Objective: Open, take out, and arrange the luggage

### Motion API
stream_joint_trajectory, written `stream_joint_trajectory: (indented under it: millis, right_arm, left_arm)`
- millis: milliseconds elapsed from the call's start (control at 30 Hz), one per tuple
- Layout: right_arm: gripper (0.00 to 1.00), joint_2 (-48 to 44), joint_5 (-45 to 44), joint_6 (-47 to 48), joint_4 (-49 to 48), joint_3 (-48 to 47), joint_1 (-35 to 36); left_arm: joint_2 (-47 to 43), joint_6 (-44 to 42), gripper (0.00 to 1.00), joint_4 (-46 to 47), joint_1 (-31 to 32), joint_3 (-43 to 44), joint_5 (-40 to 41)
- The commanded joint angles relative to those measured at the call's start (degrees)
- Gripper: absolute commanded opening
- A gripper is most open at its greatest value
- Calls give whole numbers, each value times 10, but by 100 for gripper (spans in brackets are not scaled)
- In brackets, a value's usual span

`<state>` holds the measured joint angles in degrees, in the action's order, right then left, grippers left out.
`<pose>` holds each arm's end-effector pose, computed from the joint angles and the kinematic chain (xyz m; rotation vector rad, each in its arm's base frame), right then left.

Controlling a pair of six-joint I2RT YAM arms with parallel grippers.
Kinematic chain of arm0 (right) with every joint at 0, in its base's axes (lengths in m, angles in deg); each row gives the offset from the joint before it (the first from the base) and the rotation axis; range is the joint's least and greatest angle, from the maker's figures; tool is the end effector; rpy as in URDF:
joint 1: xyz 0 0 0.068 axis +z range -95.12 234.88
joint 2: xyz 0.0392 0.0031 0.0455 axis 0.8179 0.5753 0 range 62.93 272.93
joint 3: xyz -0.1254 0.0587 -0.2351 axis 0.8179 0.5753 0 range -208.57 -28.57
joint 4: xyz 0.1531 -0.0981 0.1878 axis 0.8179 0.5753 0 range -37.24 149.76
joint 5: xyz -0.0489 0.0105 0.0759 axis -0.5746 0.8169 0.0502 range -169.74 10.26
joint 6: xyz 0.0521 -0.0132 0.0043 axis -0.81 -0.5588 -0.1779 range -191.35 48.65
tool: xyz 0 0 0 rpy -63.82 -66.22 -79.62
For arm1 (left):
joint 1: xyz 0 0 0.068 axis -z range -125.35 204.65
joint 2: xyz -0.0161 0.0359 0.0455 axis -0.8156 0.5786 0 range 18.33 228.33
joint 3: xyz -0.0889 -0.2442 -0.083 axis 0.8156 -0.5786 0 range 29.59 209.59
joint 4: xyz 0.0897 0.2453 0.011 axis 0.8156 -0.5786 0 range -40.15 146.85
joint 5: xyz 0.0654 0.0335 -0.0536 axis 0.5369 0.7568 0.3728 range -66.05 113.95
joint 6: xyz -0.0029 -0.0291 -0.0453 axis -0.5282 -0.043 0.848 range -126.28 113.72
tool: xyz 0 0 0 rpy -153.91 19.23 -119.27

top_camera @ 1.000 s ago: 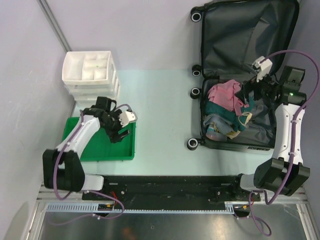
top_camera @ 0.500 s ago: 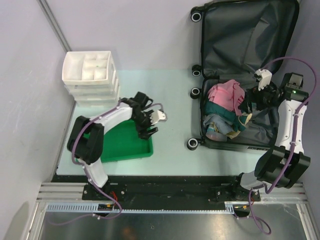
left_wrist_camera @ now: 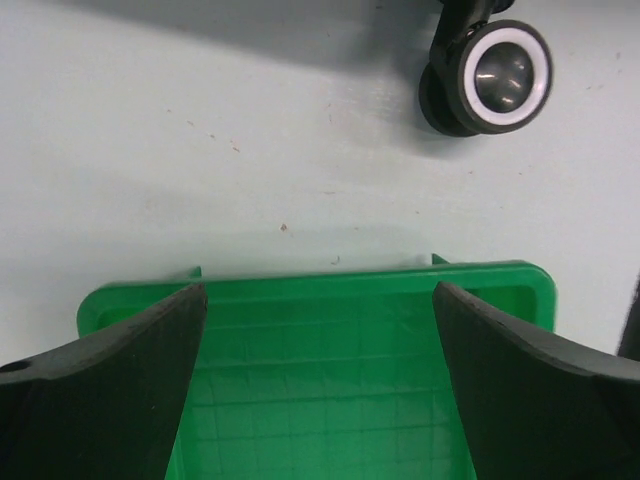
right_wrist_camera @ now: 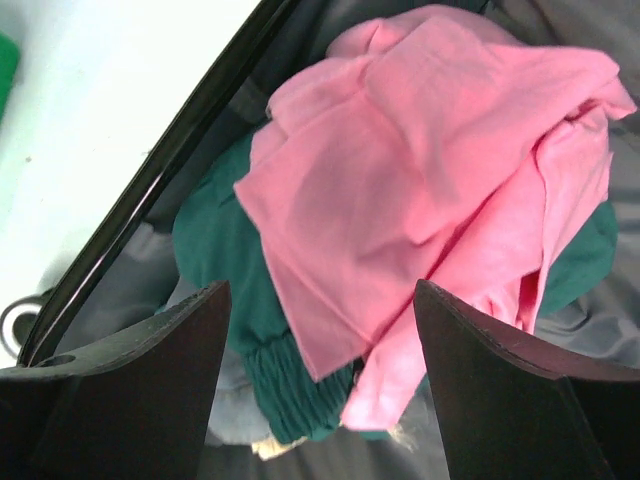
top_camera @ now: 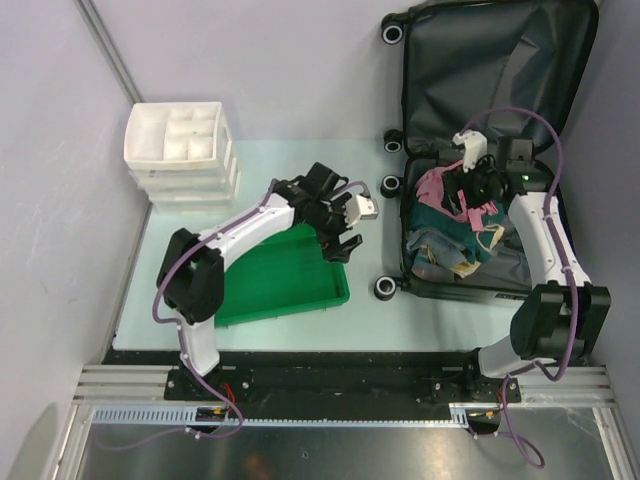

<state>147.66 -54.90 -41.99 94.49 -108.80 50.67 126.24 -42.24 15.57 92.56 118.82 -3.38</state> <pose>0.3184 -0.0086 0.3403 -0.6951 2.1871 0.2168 0.3097 -0.2620 0.2516 1.6705 1.9444 -0.6336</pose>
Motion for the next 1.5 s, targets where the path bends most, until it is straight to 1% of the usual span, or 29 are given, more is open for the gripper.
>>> stream_joint_trajectory:
  millis: [0, 33, 167, 200, 267, 300, 400, 567, 667, 700, 733, 767, 800, 833, 867, 900, 933, 967, 1000, 1033, 1067, 1133, 1233, 1267, 1300, 1467]
  right_arm:
    - [80, 25, -110, -61, -102, 4, 39]
    - [83, 26, -118, -68, -117, 4, 61]
    - [86, 41, -161, -95, -137, 5, 103]
    - [93, 45, -182, -96, -142, 6, 111]
    - [98, 60, -209, -88, -155, 7, 137]
    - [100, 66, -232, -84, -160, 7, 142]
    - [100, 97, -268, -69, -181, 7, 152]
    - [100, 148, -327, -38, -197, 7, 150]
    - [91, 142, -311, -49, -201, 7, 134]
    - [82, 137, -304, -54, -202, 7, 122]
    - [78, 132, -296, -63, -200, 7, 114]
    - [74, 121, -262, -69, -199, 7, 105]
    - [68, 115, -235, -76, -189, 7, 81]
    - [66, 110, -180, -89, -182, 7, 69]
    - [63, 99, -154, -92, -164, 7, 56]
    - [61, 95, -131, -97, -156, 7, 27]
    - [59, 93, -93, -104, -148, 7, 16]
    - [57, 91, -74, -108, -139, 7, 3]
    - [57, 88, -51, -113, -134, 7, -24]
    - [59, 87, -14, -125, -131, 6, -37]
    - [69, 88, -2, -128, -124, 4, -45]
    - [77, 97, 20, -131, -115, -3, -62]
    - [81, 110, 34, -138, -107, -12, -69]
    - [86, 112, 35, -149, -114, -12, -68]
    - [88, 112, 37, -153, -119, -12, -68]
    - [95, 108, 10, -171, -155, -21, -39]
  left_arm:
    - [-89, 69, 100, -1, -22, -13, -70]
    - [-100, 79, 100, 0, -28, -17, -79]
    - [-149, 126, 100, 3, -67, -38, -108]
    - [-155, 133, 100, 4, -73, -44, -112]
    - [-170, 145, 100, 7, -89, -53, -120]
    - [-174, 149, 100, 8, -93, -56, -121]
    - [-191, 152, 100, 10, -100, -66, -120]
    - [-203, 158, 100, 14, -105, -78, -122]
    - [-208, 162, 100, 16, -107, -84, -120]
    - [-210, 163, 100, 17, -108, -85, -120]
    - [-211, 163, 100, 19, -108, -86, -120]
    - [-212, 163, 100, 19, -108, -87, -119]
    - [-212, 164, 100, 19, -108, -88, -120]
    - [-213, 164, 100, 21, -108, -88, -120]
    - [-213, 165, 100, 21, -108, -88, -120]
    - [-214, 163, 100, 21, -109, -87, -120]
    - [-216, 163, 100, 22, -108, -87, -119]
    - [-216, 163, 100, 22, -108, -87, -119]
    - [-214, 163, 100, 22, -108, -86, -120]
    - [-214, 165, 100, 23, -109, -86, -121]
    - [-213, 165, 100, 22, -108, -85, -122]
    - [-213, 166, 100, 23, -108, -83, -125]
    - [-210, 166, 100, 23, -109, -78, -128]
    - [-211, 166, 100, 23, -108, -77, -129]
    - [-210, 168, 100, 24, -108, -75, -130]
    - [-210, 170, 100, 23, -109, -72, -133]
